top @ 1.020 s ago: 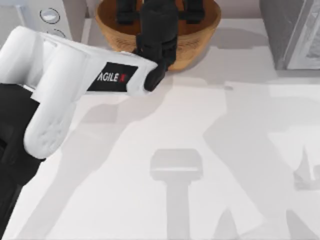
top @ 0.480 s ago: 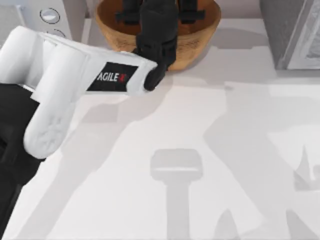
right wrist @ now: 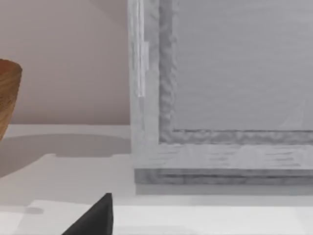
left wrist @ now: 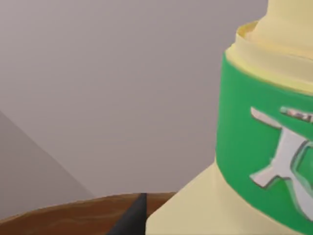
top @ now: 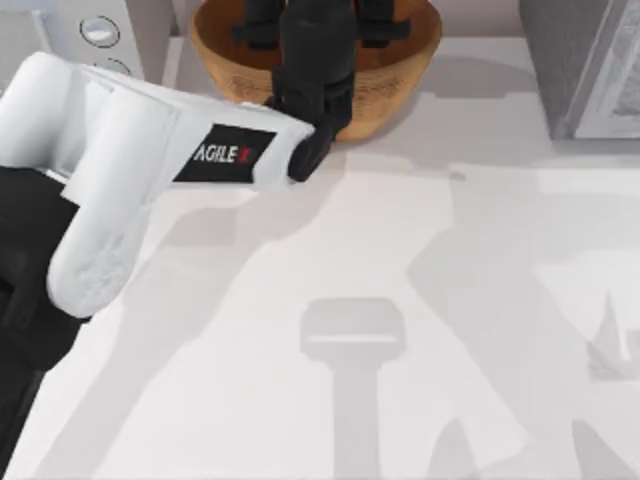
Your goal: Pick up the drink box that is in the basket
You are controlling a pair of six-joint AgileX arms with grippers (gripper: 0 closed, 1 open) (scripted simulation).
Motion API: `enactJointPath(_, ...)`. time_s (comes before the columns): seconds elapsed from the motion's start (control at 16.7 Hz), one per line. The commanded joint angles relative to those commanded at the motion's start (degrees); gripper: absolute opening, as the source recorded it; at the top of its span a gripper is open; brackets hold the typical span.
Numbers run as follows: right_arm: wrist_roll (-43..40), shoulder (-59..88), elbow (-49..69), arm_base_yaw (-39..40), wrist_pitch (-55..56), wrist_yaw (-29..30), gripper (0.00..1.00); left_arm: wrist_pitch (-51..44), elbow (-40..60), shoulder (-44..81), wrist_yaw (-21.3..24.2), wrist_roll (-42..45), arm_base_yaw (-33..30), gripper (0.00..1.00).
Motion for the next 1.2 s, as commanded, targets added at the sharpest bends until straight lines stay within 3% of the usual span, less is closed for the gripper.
enactJointPath(0.6, 0.00, 0.00, 0.00, 0.00, 0.00, 0.00, 1.00, -2.03, 0.69, -1.37, 0.04, 0.09, -0.56, 0.00)
enactJointPath(1.2, 0.00, 0.00, 0.00, 0.00, 0.00, 0.00, 1.00, -22.18, 13.14, -9.71, -0.14, 0.07, -0.61, 0.00)
